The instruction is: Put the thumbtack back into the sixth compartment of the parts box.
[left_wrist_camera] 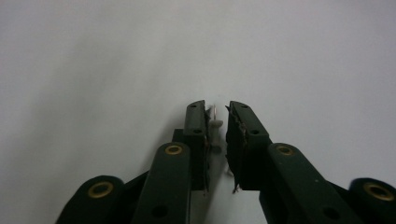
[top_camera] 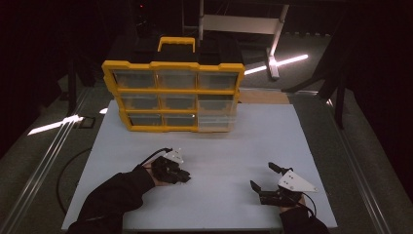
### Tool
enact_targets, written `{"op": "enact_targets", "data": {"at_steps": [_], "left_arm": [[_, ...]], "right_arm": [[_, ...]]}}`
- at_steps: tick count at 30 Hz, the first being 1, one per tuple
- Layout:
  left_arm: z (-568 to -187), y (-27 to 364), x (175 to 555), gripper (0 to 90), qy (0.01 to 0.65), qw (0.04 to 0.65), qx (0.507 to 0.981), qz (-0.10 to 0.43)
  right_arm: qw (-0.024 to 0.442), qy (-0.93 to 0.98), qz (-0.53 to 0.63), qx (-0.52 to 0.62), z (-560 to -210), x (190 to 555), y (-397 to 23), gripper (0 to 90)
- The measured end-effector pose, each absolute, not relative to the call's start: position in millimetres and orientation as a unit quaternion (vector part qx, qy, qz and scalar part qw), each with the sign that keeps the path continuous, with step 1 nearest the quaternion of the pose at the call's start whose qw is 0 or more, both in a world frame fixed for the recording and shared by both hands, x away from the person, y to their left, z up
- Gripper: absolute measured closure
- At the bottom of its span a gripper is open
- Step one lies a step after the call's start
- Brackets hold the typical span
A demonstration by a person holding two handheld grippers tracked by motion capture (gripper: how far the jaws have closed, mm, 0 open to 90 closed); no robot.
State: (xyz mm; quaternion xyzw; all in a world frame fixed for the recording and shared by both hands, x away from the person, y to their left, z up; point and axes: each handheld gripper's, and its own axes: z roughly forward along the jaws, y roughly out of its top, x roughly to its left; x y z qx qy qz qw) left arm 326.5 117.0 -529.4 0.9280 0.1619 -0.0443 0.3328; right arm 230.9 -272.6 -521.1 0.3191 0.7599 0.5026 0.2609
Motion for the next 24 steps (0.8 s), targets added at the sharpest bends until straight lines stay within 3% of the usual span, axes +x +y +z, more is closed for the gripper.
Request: {"op": "enact_targets", "data": {"at_steps": [4,14,24], "left_arm": [[-530,118,328,84.7,0.165,0.333,0.927,-0.047],[-527,117,331,85.9,0.164,0.331,0.927,-0.057],[-495,111,335,85.9,0.153,0.361,0.918,-0.052]], "right_arm": [[0.261,0.761,0.502,0.318,-521,231,-272,9.9],[0.262,0.760,0.502,0.318,-521,231,-273,10.0],[0.263,0.760,0.502,0.318,-521,231,-273,9.9]]}}
